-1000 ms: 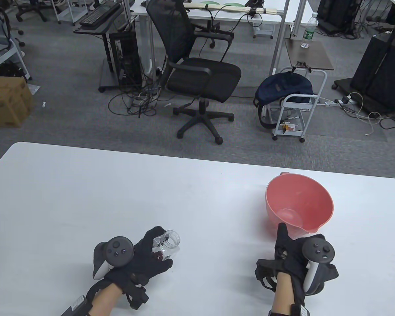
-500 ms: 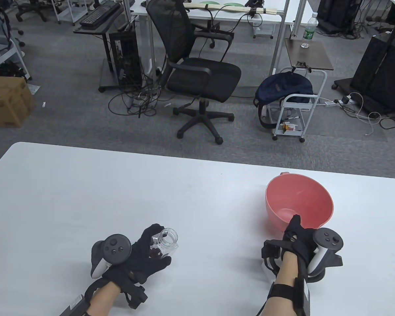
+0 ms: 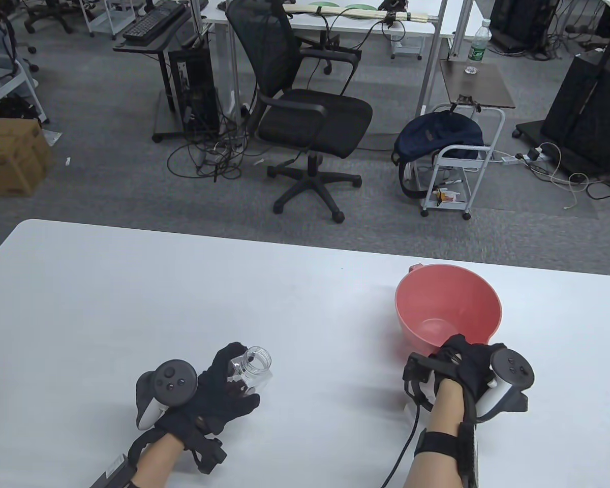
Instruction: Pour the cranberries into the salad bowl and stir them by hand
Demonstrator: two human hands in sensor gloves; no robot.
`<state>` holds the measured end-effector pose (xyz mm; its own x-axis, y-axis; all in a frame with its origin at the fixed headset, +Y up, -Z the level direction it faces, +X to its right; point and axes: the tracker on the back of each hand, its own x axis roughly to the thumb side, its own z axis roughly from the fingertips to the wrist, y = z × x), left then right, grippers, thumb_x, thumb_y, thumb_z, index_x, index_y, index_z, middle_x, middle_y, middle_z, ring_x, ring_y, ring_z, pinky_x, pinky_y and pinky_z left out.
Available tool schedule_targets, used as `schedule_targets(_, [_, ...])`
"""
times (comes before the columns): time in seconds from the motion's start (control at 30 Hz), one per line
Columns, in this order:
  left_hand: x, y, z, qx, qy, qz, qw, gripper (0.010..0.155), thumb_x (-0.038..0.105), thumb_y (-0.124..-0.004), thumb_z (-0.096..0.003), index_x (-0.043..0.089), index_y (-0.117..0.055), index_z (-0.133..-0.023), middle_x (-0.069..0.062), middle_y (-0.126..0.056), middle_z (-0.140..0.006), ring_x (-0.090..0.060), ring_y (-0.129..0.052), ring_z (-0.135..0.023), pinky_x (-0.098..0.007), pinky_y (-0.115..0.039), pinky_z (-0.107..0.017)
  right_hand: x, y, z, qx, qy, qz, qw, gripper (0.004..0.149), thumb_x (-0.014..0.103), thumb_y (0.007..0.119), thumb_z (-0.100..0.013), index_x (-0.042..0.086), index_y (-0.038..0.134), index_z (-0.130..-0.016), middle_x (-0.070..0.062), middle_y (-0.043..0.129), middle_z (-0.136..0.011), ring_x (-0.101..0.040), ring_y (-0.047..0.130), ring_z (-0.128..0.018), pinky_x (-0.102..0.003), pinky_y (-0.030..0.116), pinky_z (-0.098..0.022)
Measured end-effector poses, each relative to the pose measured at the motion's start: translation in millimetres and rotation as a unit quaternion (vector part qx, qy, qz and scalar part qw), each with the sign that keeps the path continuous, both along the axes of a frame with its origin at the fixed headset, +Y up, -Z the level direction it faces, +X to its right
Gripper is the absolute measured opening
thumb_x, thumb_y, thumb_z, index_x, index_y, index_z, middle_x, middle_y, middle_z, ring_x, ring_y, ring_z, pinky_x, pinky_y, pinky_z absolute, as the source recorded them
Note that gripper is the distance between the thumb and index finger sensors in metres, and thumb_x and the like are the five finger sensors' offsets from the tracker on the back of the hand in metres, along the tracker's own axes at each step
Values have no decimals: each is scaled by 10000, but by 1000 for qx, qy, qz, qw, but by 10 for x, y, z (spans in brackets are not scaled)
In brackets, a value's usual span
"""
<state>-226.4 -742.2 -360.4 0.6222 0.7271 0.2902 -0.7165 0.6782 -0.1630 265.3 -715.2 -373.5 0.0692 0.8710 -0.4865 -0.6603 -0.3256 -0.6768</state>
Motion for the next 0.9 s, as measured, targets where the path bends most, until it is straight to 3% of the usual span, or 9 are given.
schedule_targets(0.23, [-202, 49, -56, 1, 36, 25, 999, 1052, 661, -1032, -371, 367, -320, -1087, 88, -655, -1176, -285, -850, -1013, -498, -906, -546, -340, 249, 43, 67, 114, -18, 991, 776, 369, 794, -525, 183, 235, -1030, -233, 515, -1076, -356, 1054, -414, -239, 1019, -214])
schedule_targets(0.43, [-426, 105, -101, 9, 71, 42, 997, 1051, 657, -1038, -367, 359, -333, -1087, 66, -655, -1171, -298, -864, -998, -450, -922, -533, -636, 360, 184, 68, 225, 2, 972, 761, 378, 802, -526, 185, 277, -1042, -238, 530, -1074, -340, 1061, -375, -222, 1017, -186])
schedule_targets(0.6, [-612, 100, -139, 7, 104, 60, 993, 1050, 644, -1054, -359, 354, -356, -1088, 45, -639, -1171, -297, -863, -996, -406, -935, -533, -838, 251, 351, 63, 301, -19, 951, 749, 376, 809, -526, 187, 304, -1046, -240, 535, -1074, -339, 1061, -362, -219, 1015, -178])
schedule_targets(0.9, [-818, 76, -164, 5, 145, 73, 987, 1046, 646, -1065, -346, 314, -402, -1084, 23, -669, -1146, -287, -878, -988, -362, -952, -559, -1029, -14, 574, 49, 368, -31, 928, 732, 373, 820, -522, 193, 344, -1048, -243, 542, -1071, -337, 1062, -340, -216, 1011, -161])
